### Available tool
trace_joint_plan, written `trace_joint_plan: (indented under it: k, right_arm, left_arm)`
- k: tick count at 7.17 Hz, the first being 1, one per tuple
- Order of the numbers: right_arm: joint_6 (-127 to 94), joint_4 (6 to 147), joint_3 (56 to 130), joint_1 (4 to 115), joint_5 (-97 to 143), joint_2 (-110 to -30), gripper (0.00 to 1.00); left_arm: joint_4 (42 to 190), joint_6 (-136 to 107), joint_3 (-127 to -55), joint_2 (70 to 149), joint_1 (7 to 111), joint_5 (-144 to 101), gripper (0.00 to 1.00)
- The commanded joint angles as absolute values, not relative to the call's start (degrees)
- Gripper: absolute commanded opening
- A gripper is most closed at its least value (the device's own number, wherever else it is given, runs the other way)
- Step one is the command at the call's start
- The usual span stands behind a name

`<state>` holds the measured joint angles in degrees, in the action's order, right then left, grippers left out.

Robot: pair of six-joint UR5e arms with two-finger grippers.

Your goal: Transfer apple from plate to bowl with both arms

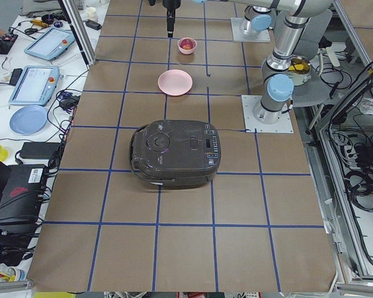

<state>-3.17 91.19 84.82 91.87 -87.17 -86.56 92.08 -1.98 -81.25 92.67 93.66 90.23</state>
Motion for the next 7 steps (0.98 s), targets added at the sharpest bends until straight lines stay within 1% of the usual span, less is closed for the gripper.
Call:
trace_joint_plan:
  k: [1,4,7]
  right_arm:
    - [-3.08,90.45,84.82,91.85,-89.2,-86.57,1.0]
    - [-3.16,89.3,84.81,91.93,-88.86,-86.66,1.0]
    - [-3.16,89.21,84.81,91.93,-89.47,-86.92,1.0]
  left_arm:
    - [90.62,-0.7,-81.12,92.47,93.69,90.79,1.0]
    - [89.05,-1.05,-82.96,92.9,93.6,90.01,1.0]
    - [89.03,-1.14,-83.06,92.46,93.52,90.09,1.0]
